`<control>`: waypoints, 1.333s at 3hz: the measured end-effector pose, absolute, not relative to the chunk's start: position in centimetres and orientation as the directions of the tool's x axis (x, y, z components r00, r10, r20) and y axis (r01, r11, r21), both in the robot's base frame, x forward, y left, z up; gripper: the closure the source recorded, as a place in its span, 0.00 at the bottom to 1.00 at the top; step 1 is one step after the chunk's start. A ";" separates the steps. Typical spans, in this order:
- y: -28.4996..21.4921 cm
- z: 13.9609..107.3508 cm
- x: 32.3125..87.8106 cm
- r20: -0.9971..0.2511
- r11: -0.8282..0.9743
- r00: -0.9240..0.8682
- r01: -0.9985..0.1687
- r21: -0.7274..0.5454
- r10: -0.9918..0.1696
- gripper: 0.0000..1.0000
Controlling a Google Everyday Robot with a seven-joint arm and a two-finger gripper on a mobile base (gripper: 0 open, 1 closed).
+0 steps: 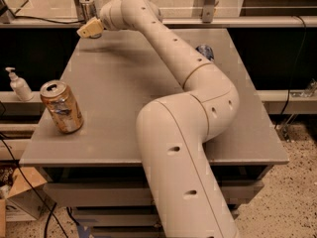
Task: Move redbull can near orange can
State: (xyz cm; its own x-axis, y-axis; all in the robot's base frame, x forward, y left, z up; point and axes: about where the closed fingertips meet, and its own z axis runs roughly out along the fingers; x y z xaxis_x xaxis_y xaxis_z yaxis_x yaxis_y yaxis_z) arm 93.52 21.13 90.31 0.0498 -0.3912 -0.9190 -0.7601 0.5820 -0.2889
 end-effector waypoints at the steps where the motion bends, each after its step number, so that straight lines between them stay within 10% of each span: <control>1: 21.2 90.5 93.7 -0.902 0.575 0.064 -0.750 -0.326 -0.428 0.00; 4: 21.5 90.6 94.7 -0.881 0.583 0.093 -0.717 -0.382 -0.464 0.00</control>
Offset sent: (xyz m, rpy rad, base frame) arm 0.0105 -0.0038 0.0063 -0.1074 -0.0644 -0.0448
